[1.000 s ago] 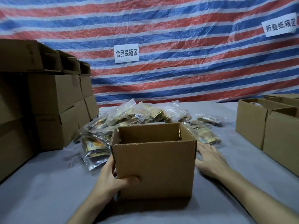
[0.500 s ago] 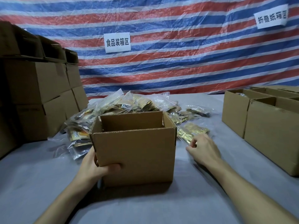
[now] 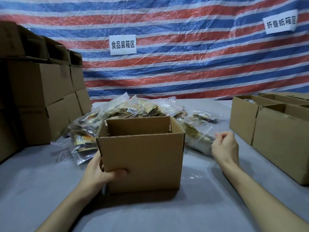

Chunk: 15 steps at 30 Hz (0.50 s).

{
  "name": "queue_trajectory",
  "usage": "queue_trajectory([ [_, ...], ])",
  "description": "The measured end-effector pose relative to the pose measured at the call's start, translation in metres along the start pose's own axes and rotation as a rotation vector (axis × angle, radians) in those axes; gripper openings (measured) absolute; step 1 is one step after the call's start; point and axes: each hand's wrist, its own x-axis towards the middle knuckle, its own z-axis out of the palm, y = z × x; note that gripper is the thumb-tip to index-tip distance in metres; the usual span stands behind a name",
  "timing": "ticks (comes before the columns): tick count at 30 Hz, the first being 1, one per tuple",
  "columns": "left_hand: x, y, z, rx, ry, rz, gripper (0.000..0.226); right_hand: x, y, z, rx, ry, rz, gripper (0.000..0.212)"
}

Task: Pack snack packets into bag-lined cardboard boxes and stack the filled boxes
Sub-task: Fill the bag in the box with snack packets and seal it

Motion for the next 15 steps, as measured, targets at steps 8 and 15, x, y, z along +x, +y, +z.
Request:
queue_trajectory([
  [8,-0.001,0.002,0.001,-0.006,0.002,-0.013,0.088,0.000,0.005,0.003,0.004,-0.095,0.229,0.017],
  [15,-0.003,0.007,0.004,0.024,0.026,-0.026,0.085,-0.003,0.009,-0.002,-0.216,-0.330,0.059,0.048],
])
